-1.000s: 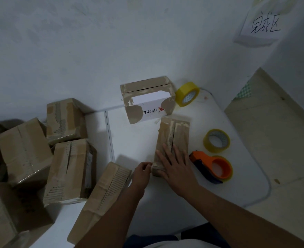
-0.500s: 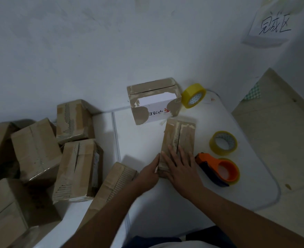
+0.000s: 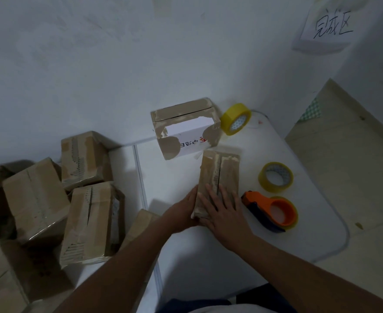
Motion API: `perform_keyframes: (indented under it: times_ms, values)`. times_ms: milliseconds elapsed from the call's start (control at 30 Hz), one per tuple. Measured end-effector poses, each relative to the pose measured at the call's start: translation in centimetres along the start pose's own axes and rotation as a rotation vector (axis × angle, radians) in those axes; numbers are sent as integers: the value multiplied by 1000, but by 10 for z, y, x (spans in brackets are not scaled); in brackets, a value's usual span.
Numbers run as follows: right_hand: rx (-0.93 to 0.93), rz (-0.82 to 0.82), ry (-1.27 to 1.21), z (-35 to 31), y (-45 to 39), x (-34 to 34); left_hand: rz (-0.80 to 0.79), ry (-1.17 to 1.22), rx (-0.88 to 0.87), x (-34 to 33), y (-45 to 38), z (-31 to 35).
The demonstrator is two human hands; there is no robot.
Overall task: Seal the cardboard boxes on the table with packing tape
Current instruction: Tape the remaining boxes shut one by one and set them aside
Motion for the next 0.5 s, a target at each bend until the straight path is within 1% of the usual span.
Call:
perform_keyframes:
  times_ms: [67, 133, 167, 267, 333, 400, 433, 500]
  values:
    - [2, 3, -6, 1, 1, 0, -2, 67, 78, -1, 6, -9]
    - [1, -4, -8, 1, 2, -1, -23, 121, 218, -1, 16, -16]
    - [-2, -12, -9, 1, 2, -1, -30, 146, 243, -2, 21, -16]
    - [-11, -31, -12, 2, 1, 0, -35, 304, 230, -6, 32, 2]
    - [-3, -66, -17, 1, 2, 0, -53, 549, 281, -11, 38, 9]
    - [9, -91, -27, 0, 2, -3, -55, 699, 307, -14, 42, -1]
    - [9, -121, -36, 1, 1, -6, -66, 709, 313, -15, 44, -6]
    - [54, -129, -48, 1, -2, -7, -83, 662, 356, -13, 48, -8]
Point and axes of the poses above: each hand's wrist, its own y-axis away from the middle knuckle, its own x-axis out of the back of the hand, z = x × y, the point moved 9 cm from there along -y, towards the middle knuckle, and after that the axes turned 1 degree about x, right-handed, at the moved point
